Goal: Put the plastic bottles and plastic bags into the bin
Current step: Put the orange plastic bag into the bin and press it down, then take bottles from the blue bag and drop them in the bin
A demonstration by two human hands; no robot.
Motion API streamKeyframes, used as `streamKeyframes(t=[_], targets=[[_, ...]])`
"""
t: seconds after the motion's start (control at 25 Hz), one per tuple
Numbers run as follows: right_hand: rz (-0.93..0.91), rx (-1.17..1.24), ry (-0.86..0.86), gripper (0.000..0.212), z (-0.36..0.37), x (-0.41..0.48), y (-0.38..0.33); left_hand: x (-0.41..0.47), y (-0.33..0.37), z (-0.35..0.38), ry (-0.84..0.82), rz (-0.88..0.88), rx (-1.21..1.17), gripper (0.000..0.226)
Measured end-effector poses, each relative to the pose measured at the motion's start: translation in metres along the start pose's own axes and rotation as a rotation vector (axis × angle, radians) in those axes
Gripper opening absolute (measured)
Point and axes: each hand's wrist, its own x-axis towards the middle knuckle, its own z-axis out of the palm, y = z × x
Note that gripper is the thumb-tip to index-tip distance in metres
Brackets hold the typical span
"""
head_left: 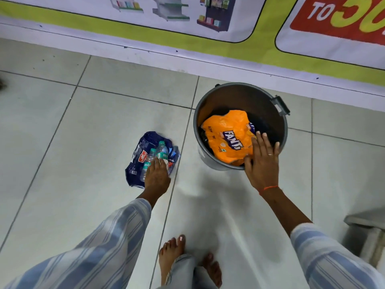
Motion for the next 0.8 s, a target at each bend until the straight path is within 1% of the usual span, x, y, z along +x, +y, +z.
streamKeyframes(t=[0.12, 0.2, 0.32, 0.4, 0.48, 0.6, 0.64, 0.8], targets=[[-0.054, 0.001, 0.123, 0.058, 0.017, 0.000, 0.008, 0.039, -0.004, 0.029, 0.002, -0.018, -0.035, 0.074], [-0.066, 0.015, 0.173, 0.057, 0.021, -0.001, 0.011, 0.059, -0.003, 0.040, 0.023, -0.047, -0.078, 0.078], [-0.081, 0.022, 0.195, 0.057, 0.024, 0.000, 0.011, 0.073, 0.001, 0.049, 0.031, -0.127, -0.085, 0.089], [-0.086, 0.010, 0.189, 0.056, 0.025, 0.001, 0.010, 0.069, 0.005, 0.046, 0.057, -0.149, -0.109, 0.094], [-0.081, -0.006, 0.156, 0.057, 0.021, 0.000, 0.010, 0.054, 0.014, 0.023, 0.106, -0.141, -0.137, 0.091], [-0.050, -0.038, 0.056, 0.060, 0.013, -0.001, 0.006, 0.028, 0.039, -0.033, 0.280, -0.148, -0.288, 0.073], [-0.033, -0.054, 0.014, 0.060, 0.007, 0.000, 0.002, 0.016, 0.049, -0.056, 0.348, -0.144, -0.315, 0.071], [0.090, -0.059, -0.126, 0.060, -0.014, 0.000, -0.005, -0.032, 0.091, -0.126, 0.563, -0.029, -0.371, 0.080]])
